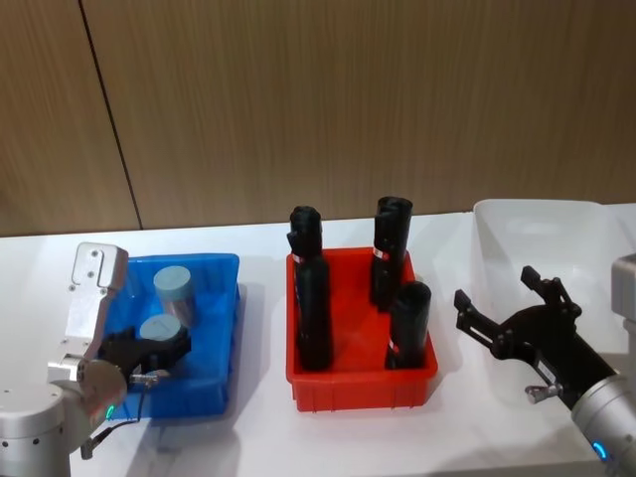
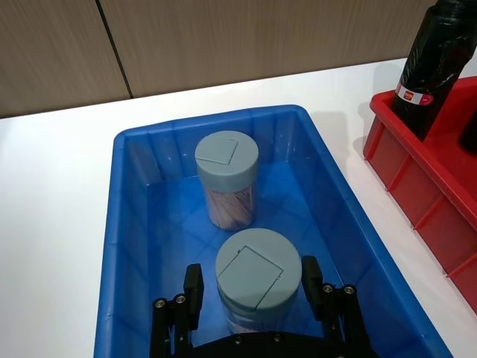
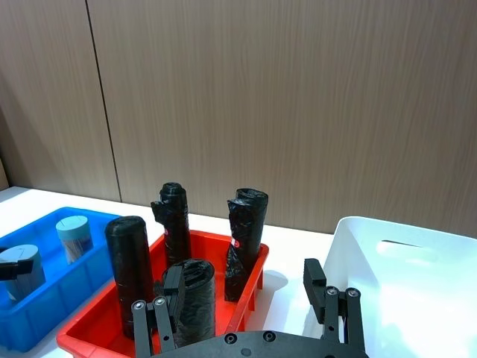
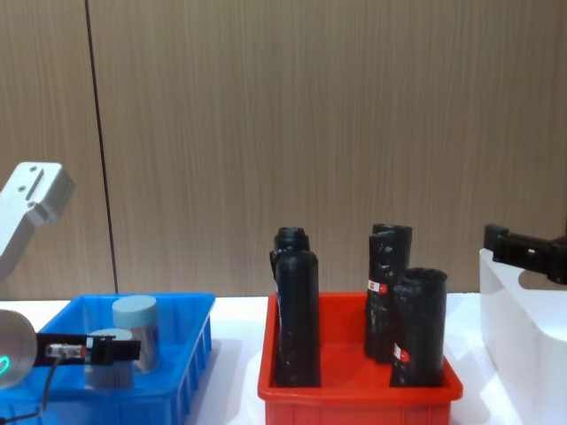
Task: Pick the cotton swabs from the blue box and place them into the white box.
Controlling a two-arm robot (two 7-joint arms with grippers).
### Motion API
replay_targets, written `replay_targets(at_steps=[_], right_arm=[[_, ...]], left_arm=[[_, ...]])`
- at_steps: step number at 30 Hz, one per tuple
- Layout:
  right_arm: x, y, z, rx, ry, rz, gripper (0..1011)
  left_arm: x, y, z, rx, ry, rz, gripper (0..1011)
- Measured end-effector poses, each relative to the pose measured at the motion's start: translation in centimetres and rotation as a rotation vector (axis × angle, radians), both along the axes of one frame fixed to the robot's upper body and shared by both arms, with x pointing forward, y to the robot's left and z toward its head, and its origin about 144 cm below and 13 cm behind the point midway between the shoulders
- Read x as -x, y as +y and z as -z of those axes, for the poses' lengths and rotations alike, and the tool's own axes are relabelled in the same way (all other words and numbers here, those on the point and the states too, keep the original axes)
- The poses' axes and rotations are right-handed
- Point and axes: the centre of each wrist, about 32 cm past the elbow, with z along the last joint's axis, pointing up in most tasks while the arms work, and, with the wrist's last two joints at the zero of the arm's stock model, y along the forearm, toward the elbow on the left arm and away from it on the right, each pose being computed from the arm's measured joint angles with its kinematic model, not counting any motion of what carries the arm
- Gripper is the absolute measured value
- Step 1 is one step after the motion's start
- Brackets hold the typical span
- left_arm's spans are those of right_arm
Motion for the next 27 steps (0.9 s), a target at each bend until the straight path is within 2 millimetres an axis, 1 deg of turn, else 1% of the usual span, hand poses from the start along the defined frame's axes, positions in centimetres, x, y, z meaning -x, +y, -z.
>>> replay_targets(at_steps=[1,3,5,8,16,27], right_arm=[[0.0,0.0,0.0,0.0,0.0,0.0,1002],[0.0,0.0,0.0,0.0,0.0,0.0,1002],[0.0,0.0,0.0,0.0,0.0,0.0,1002],[0.0,0.0,0.0,0.0,0.0,0.0,1002],[0.0,0.0,0.0,0.0,0.0,0.0,1002],[0.0,0.0,0.0,0.0,0.0,0.0,1002]], left_arm=[[0.0,0.0,0.0,0.002,0.001,0.001,812],[-0.1,0.0,0.1,0.005,0.002,0.004,783],[-0.2,0.0,0.2,0.008,0.001,0.006,699],[-0.2,0.0,0.2,0.012,-0.002,0.008,663],[0.0,0.0,0.1,0.012,-0.02,0.012,663],[0.8,-0.1,-1.4,-0.006,-0.112,0.085,663]])
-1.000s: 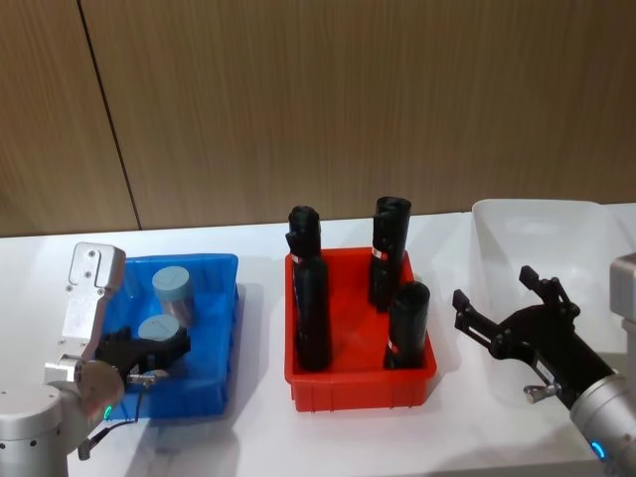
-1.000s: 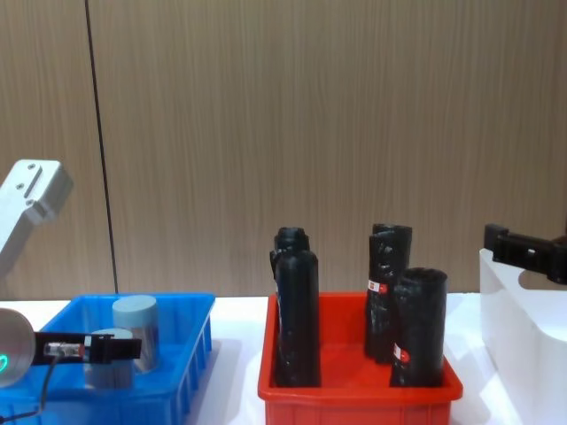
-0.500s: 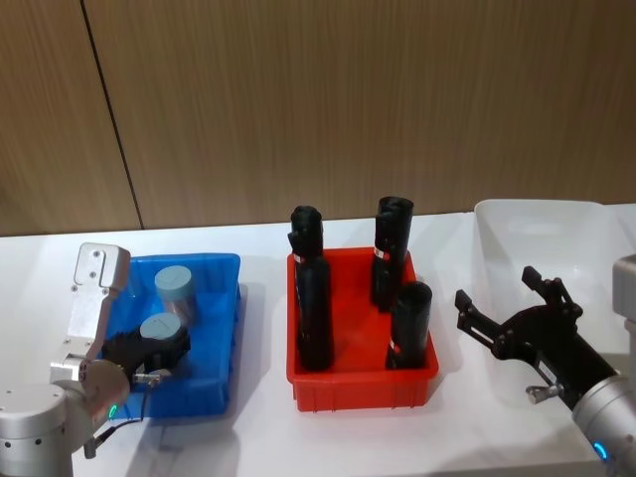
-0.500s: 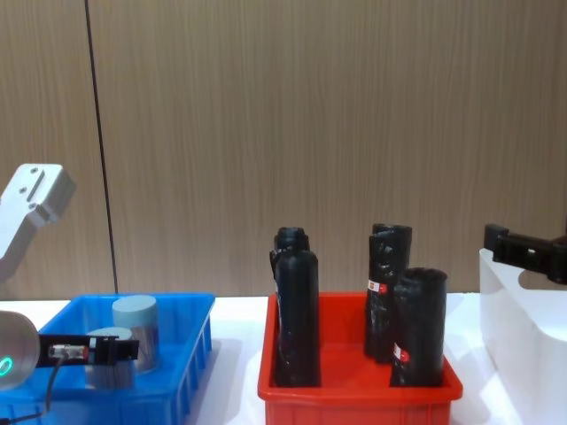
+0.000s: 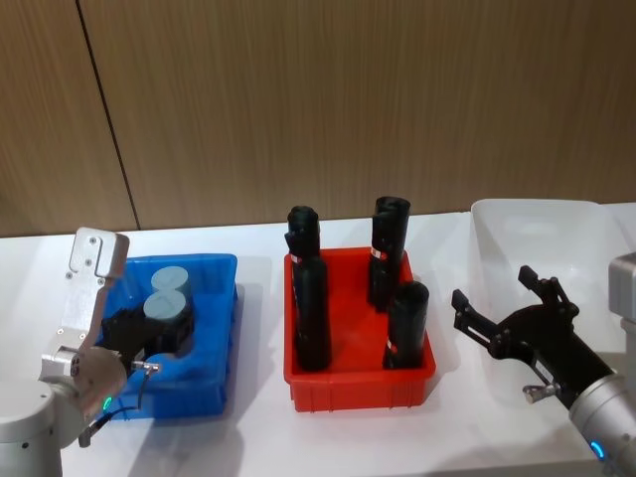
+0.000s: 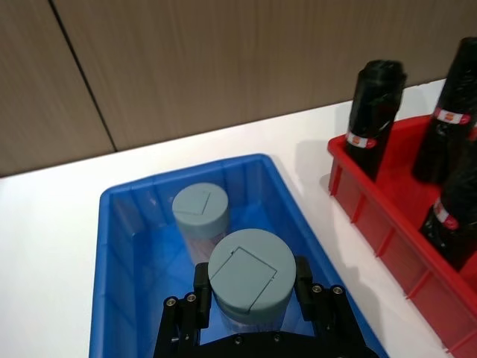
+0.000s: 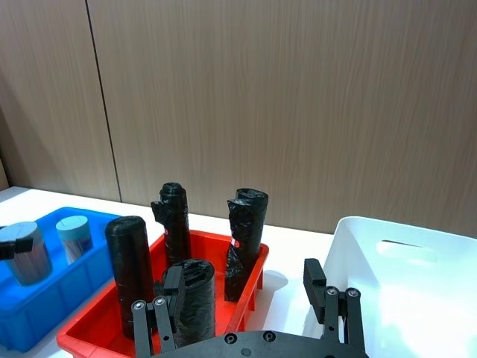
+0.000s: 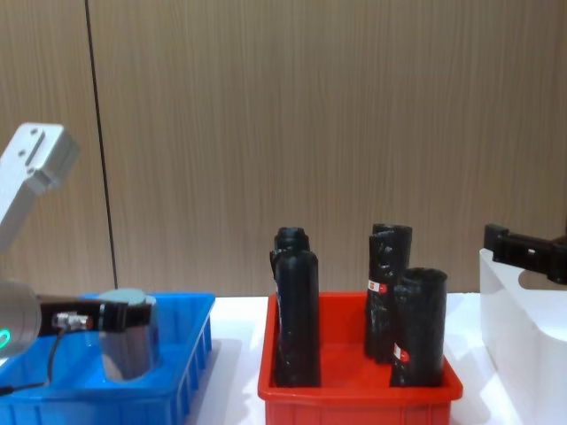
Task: Pick the cotton swabs from the blue box and place them into the white box.
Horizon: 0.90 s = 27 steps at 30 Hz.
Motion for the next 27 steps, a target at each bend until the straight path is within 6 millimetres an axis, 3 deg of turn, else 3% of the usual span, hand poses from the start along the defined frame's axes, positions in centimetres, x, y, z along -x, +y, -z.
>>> replay_targets(at_steps=[27], right_arm=[[0.0,0.0,0.0,0.0,0.0,0.0,1002]], left_arm=[[0.7,1.0,-3.9,0.021,-0.157,0.369,663]])
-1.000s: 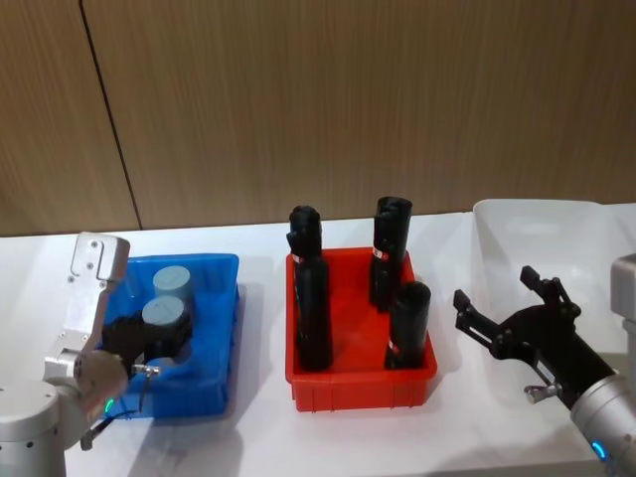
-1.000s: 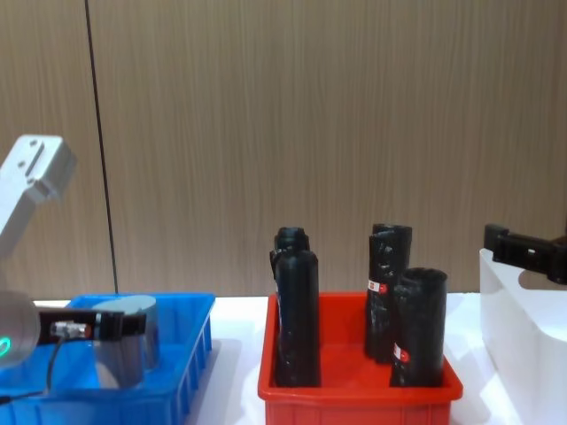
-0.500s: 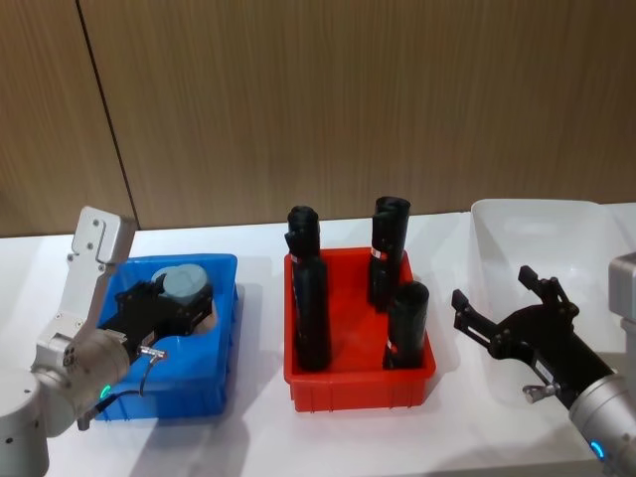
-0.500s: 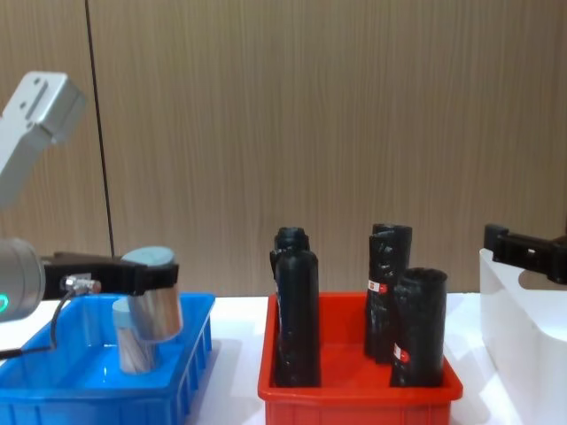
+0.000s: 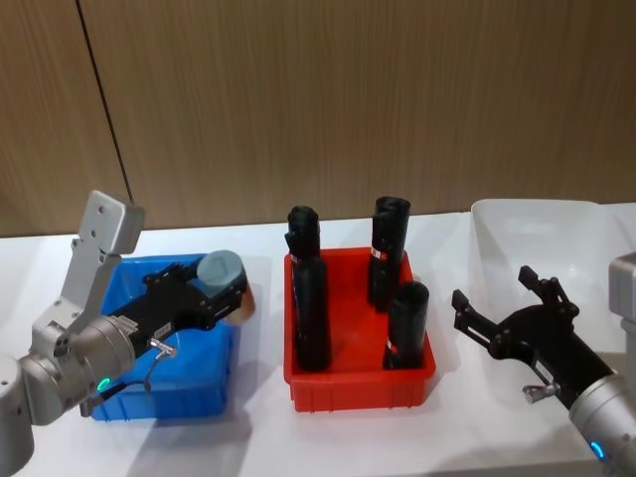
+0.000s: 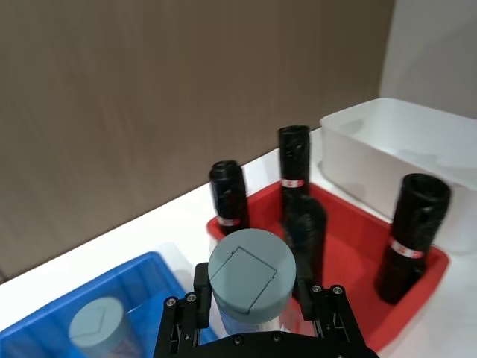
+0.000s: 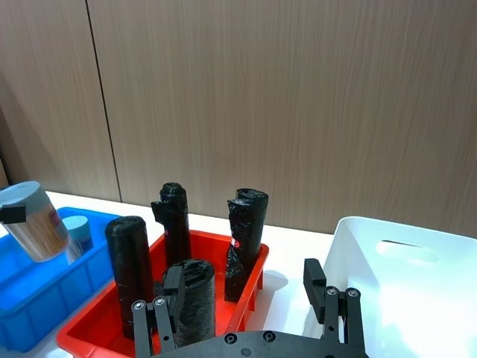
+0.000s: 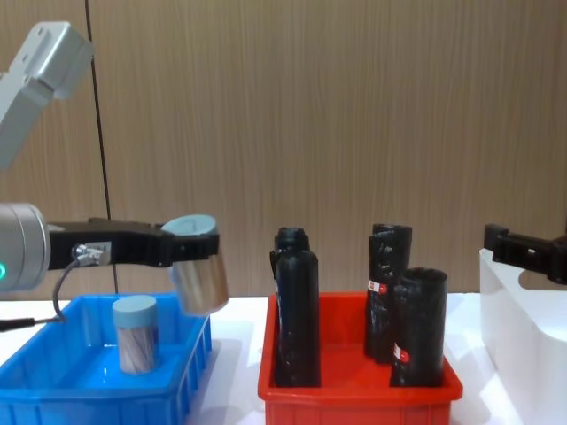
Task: Pick the cotton swabs from the blue box and place them into the white box.
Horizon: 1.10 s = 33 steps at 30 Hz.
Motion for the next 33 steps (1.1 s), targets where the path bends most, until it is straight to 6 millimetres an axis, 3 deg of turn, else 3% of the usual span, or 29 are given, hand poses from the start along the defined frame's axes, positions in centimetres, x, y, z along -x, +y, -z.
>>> replay_targets(at_steps=[33], right_arm=[[0.0,0.0,0.0,0.0,0.0,0.0,1002]], left_arm=[[-2.9,0.9,-0.5,0.066,0.042,0.527,663]])
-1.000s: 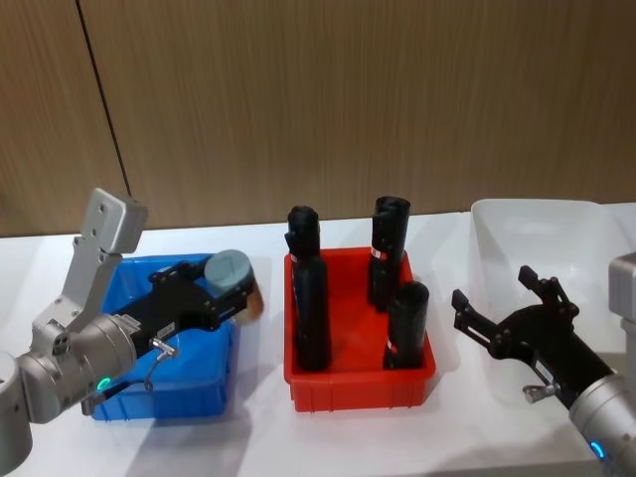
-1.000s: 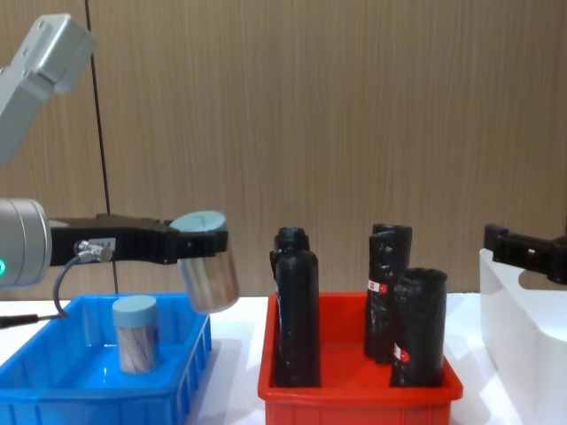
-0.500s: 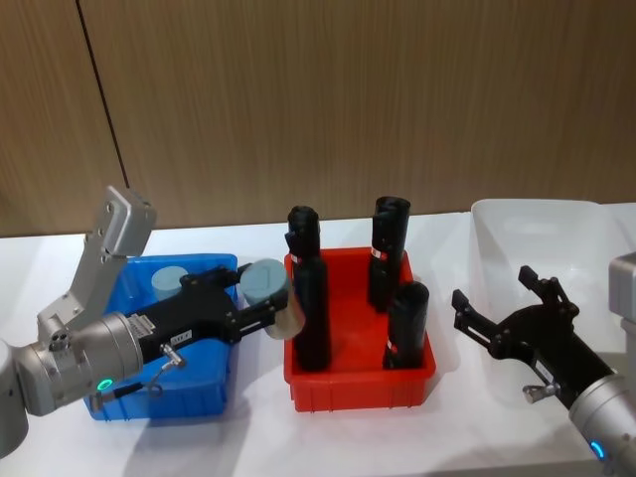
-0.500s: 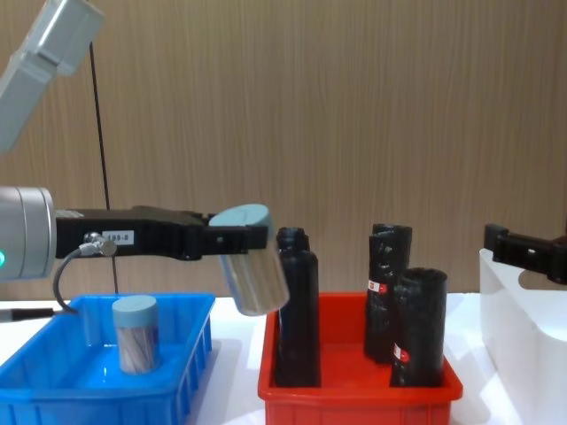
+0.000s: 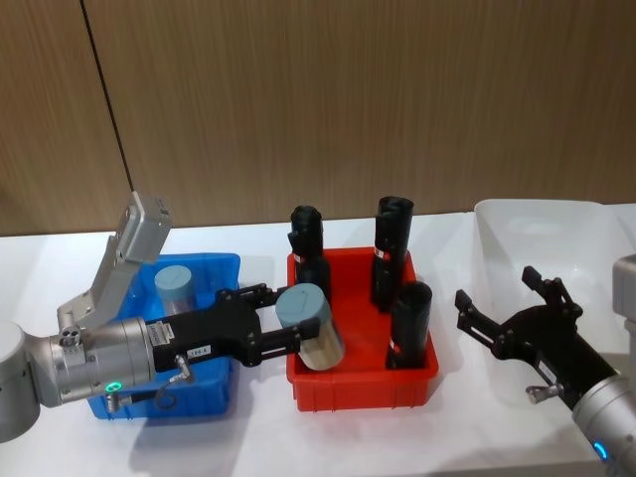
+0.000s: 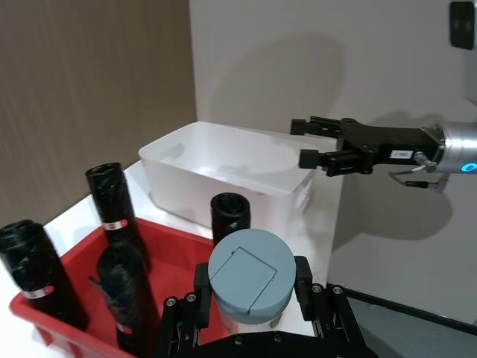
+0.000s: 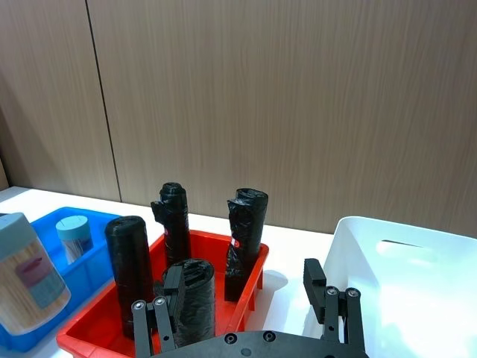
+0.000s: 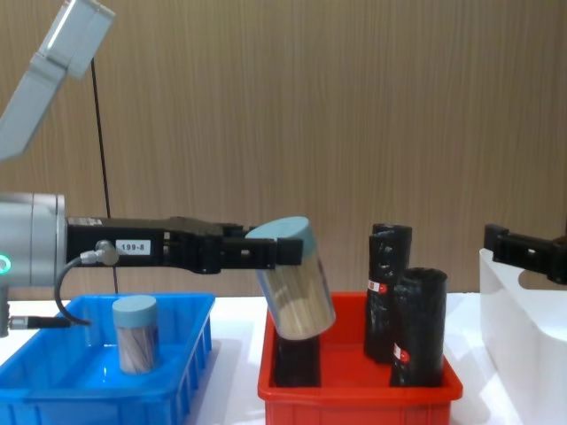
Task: Pick the cotton swabs from the blue box and place them into the white box.
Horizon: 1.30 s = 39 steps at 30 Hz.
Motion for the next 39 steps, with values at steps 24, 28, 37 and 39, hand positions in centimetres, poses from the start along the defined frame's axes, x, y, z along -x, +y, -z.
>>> replay_targets(at_steps=[24,28,37,39], right_arm=[[-0.2,-0.4,-0.3,0.04,0.011,-0.052,1002],[-0.4,-0.6,-0.6,0.063,0.022,-0.091,1002],[-1.0,-1.5,-1.5,0.112,0.06,-0.207,1002],[-1.2,-1.7,-1.8,0.122,0.069,-0.238,1002]], left_arm=[[-1.2,0.1,0.3,0.026,0.016,0.116,663],[-1.2,0.1,0.4,0.027,0.017,0.121,663],[-1.3,0.1,0.4,0.028,0.018,0.128,663],[-1.3,0.1,0.4,0.029,0.018,0.129,663]])
